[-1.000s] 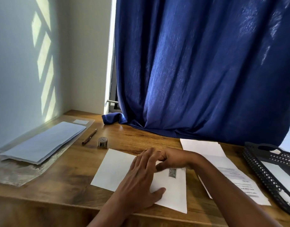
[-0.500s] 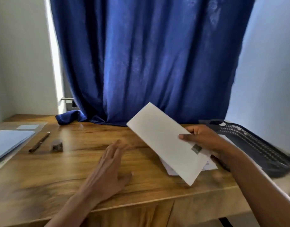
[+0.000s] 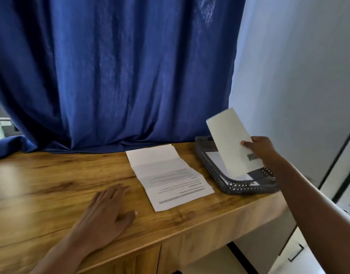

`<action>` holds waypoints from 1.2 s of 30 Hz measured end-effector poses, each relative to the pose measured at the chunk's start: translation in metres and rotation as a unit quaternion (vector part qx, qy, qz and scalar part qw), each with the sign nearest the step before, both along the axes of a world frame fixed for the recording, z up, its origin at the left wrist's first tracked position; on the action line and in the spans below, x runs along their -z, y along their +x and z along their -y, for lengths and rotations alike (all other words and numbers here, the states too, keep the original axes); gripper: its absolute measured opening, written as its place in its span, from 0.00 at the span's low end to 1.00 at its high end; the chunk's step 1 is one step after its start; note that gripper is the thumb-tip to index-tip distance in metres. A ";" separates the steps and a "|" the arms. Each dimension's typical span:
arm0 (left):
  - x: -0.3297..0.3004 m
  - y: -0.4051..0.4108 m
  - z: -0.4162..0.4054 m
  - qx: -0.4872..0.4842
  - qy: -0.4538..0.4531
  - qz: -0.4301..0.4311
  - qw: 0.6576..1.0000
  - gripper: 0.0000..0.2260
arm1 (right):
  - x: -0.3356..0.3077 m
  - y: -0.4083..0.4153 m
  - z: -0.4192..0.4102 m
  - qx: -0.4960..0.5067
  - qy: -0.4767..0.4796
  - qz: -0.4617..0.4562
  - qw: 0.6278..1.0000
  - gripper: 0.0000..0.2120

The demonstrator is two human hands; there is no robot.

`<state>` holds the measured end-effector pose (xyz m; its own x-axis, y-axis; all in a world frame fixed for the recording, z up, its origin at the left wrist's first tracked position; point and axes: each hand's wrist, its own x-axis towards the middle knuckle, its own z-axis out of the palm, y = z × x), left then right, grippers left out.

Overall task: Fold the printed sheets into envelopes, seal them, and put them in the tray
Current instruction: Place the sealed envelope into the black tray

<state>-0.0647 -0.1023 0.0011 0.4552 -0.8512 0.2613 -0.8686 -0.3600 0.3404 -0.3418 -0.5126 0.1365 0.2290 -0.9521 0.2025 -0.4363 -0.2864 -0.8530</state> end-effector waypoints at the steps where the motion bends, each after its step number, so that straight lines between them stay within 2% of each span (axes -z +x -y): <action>1: -0.001 -0.001 -0.001 0.002 -0.002 0.003 1.000 0.33 | 0.007 0.000 0.005 0.005 0.024 -0.021 0.999 0.10; 6: -0.002 -0.004 -0.002 0.006 -0.005 0.011 1.000 0.31 | 0.036 0.003 0.017 0.005 0.088 -0.202 0.975 0.10; 10: -0.003 -0.004 -0.003 0.010 -0.004 0.016 1.000 0.30 | 0.044 0.006 0.016 0.012 0.089 -0.284 0.955 0.20; 12: -0.003 -0.005 -0.003 0.013 -0.005 0.018 1.000 0.30 | 0.040 0.005 0.009 0.022 0.053 -0.305 0.951 0.19; 14: -0.003 -0.005 -0.003 0.012 -0.009 0.020 1.000 0.30 | 0.032 0.005 -0.003 0.039 -0.040 -0.326 0.944 0.17; 16: -0.003 -0.006 -0.002 0.010 -0.010 0.023 1.000 0.29 | 0.019 0.012 -0.022 0.052 -0.123 -0.314 0.940 0.15; 18: -0.003 -0.005 -0.002 0.009 -0.011 0.026 1.000 0.29 | 0.006 0.023 -0.046 0.031 -0.193 -0.255 0.947 0.12; 21: -0.002 -0.006 -0.001 0.008 -0.010 0.034 0.999 0.29 | -0.003 0.045 -0.088 -0.084 -0.260 -0.178 0.945 0.09; 23: -0.002 -0.006 -0.001 0.007 -0.012 0.035 0.999 0.29 | 0.004 0.058 -0.117 -0.212 -0.255 -0.156 0.930 0.11; 25: -0.001 -0.006 -0.002 0.009 -0.014 0.034 0.999 0.29 | 0.022 0.071 -0.140 -0.318 -0.248 -0.219 0.889 0.17; 27: -0.001 -0.006 -0.002 0.012 -0.016 0.035 0.999 0.28 | 0.041 0.082 -0.155 -0.372 -0.219 -0.284 0.856 0.27; 29: -0.001 -0.007 -0.003 0.013 -0.018 0.033 0.999 0.28 | 0.057 0.090 -0.164 -0.372 -0.179 -0.321 0.852 0.37; 32: -0.002 -0.007 -0.003 0.015 -0.022 0.031 0.999 0.28 | 0.076 0.100 -0.177 -0.346 -0.189 -0.372 0.841 0.48; 34: -0.002 -0.008 -0.002 0.013 -0.021 0.034 0.999 0.28 | 0.085 0.104 -0.188 -0.327 -0.227 -0.371 0.839 0.50; 36: -0.002 -0.008 -0.002 0.012 -0.021 0.037 0.999 0.28 | 0.092 0.104 -0.198 -0.312 -0.269 -0.350 0.841 0.44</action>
<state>-0.0723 -0.1004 0.0029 0.4125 -0.8492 0.3297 -0.9003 -0.3248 0.2898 -0.2381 -0.3147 0.0449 0.8930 -0.4151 0.1739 -0.3984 -0.9089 -0.1234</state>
